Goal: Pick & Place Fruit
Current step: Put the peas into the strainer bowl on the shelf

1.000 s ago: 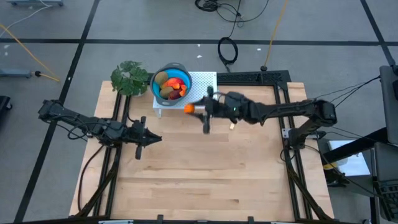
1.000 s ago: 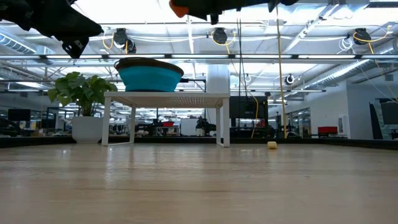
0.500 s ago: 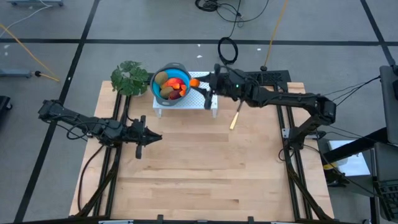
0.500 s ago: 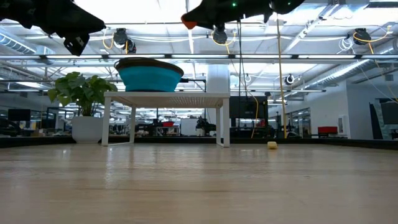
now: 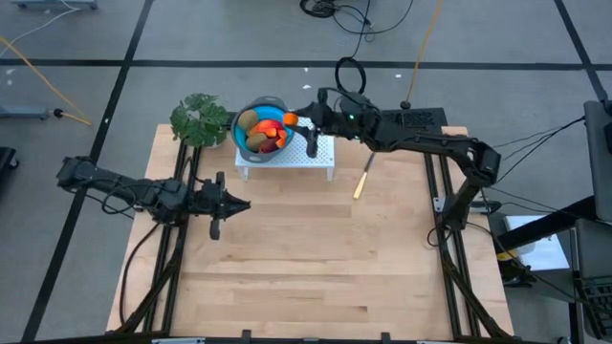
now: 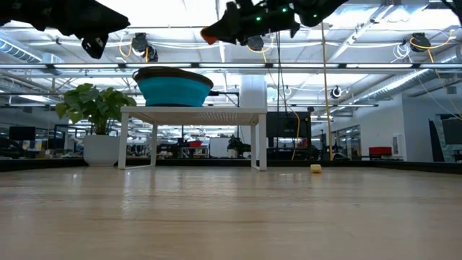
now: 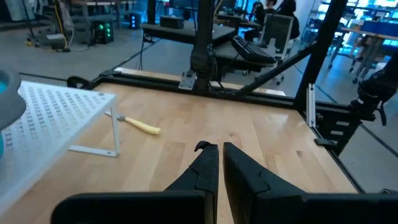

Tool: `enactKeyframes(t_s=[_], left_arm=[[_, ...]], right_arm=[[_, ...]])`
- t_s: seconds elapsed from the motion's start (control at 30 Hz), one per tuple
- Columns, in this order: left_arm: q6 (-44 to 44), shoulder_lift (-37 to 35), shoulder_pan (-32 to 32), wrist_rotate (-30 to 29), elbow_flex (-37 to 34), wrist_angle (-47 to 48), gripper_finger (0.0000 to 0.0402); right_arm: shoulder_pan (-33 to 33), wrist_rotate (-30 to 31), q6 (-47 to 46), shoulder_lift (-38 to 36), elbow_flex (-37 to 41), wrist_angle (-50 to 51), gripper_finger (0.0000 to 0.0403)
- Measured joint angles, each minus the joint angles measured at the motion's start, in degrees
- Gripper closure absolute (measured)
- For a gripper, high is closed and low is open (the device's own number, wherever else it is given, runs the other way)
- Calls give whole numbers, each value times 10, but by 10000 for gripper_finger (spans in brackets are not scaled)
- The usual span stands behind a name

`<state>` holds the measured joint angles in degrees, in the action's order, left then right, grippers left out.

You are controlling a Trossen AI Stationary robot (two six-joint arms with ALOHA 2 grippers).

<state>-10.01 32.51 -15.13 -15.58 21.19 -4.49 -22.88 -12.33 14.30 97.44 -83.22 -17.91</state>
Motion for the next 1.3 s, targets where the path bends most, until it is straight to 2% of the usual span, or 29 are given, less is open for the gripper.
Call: enactKeyframes(t_s=[0.27, 0.57, 0.63, 0.8, 0.87, 1.0, 1.17, 1.3], left_arm=[[11, 0, 61, 57, 0, -1, 381], [11, 1, 130, 116, 0, 0, 380], [11, 1, 143, 100, 0, -1, 380], [-32, 1, 176, -16, 0, -49, 380], [-67, 1, 192, -41, 0, -82, 380], [-149, 1, 221, -49, 0, -148, 380], [-170, 1, 239, -17, 0, -184, 378], [-198, 1, 244, -3, 0, -201, 342]], right_arm=[[-17, -29, 18, 78, -73, 18, 261], [-18, -30, 12, 113, -91, 80, 261], [-13, -30, 13, 113, -91, 84, 261], [8, -31, 20, 113, -91, 83, 261], [18, -31, 39, 113, -91, 83, 261], [44, -31, 108, 112, -91, 83, 261], [77, -28, 177, 112, -91, 72, 261], [98, -26, 184, 112, -91, 41, 261]])
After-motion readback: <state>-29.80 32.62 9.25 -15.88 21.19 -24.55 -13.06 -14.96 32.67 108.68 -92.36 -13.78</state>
